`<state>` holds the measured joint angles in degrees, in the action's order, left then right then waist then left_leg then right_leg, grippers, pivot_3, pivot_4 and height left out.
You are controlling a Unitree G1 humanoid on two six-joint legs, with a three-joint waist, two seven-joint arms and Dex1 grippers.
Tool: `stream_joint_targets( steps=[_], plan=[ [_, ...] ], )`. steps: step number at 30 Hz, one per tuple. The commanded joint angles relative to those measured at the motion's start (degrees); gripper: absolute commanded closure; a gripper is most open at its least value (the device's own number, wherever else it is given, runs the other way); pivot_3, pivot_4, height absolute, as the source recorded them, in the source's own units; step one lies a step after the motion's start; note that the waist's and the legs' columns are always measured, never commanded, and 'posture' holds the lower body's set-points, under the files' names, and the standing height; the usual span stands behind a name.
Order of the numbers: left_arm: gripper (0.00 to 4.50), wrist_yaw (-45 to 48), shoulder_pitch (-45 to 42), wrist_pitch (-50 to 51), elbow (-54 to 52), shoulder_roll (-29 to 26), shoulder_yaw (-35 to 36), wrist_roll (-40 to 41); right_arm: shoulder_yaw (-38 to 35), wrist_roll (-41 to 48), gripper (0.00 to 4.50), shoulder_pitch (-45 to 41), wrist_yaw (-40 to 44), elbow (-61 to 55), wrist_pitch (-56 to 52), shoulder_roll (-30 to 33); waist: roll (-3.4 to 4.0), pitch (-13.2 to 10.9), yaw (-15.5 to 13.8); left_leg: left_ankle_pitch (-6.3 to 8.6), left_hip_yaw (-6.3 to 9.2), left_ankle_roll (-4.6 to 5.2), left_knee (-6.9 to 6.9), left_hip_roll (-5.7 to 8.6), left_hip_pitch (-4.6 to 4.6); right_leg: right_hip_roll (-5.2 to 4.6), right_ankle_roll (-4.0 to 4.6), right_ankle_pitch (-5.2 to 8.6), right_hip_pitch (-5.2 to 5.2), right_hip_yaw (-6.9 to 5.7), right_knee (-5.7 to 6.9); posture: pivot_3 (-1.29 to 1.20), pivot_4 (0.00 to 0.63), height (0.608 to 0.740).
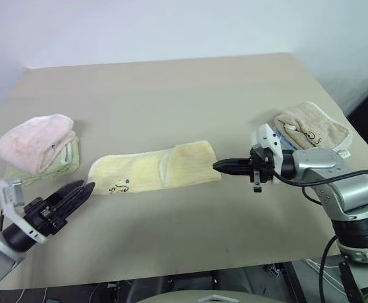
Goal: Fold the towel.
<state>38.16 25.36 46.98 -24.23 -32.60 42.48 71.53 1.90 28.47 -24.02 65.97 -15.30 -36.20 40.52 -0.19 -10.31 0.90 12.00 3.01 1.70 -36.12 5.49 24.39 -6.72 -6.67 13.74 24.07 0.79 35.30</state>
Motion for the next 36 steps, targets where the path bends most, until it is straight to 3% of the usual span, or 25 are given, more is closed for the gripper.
stream_joint_targets(
  steps=[1, 8, 19, 28, 36],
  plan=[
    [0.02, -0.8, 4.3, 2.1, 1.3, 1.2, 2.0, 4.8, -0.9, 1.0, 4.5, -1.1, 0.4, 0.0, 1.4, 0.4, 0.0, 0.0, 0.0, 0.0, -0.04, 0.0, 0.02, -0.02, 0.0, -0.02, 0.01, 0.0, 0.0, 0.0, -0.01, 0.0, 0.15, 0.728],
    [0.02, -0.6, 7.0, 3.2, 8.1, 3.6, 0.2, 6.5, -0.3, 1.3, 4.5, -1.1, -0.5, -0.9, 1.2, -0.3, -0.01, 0.0, -0.4, 0.04, -0.08, 0.05, 0.18, -0.04, 0.15, -0.06, 0.08, 0.03, 0.22, -0.05, -0.23, 0.0, 0.15, 0.728],
    [0.02, -8.6, -1.7, 3.1, 7.2, 7.6, -6.8, 6.1, 0.3, 2.5, 4.5, -0.6, -3.0, -2.6, 0.1, -1.4, -0.03, 0.0, -0.3, 0.06, -0.12, 0.07, 0.18, -0.05, 0.16, -0.08, 0.08, 0.03, 0.22, -0.04, -0.24, 0.0, 0.15, 0.728],
    [0.02, -31.0, -9.2, 4.2, 3.2, 9.6, -11.6, 12.3, 0.4, 3.3, 4.5, 0.1, -5.0, -3.5, -0.1, -1.7, -0.02, 0.0, -1.7, 0.06, -0.13, 0.07, 0.09, -0.04, 0.11, -0.06, 0.08, 0.01, 0.17, -0.03, -0.18, 0.0, 0.15, 0.728],
    [0.02, -45.4, -15.8, 1.7, 3.0, 9.4, -13.5, 19.2, 1.0, 3.1, 4.5, 0.6, -5.9, -2.8, 0.8, -2.7, -0.01, 0.1, -1.7, 0.05, -0.11, 0.07, 0.02, -0.04, 0.06, -0.02, 0.07, 0.0, 0.12, -0.06, -0.1, 0.0, 0.15, 0.728]
  ],
)
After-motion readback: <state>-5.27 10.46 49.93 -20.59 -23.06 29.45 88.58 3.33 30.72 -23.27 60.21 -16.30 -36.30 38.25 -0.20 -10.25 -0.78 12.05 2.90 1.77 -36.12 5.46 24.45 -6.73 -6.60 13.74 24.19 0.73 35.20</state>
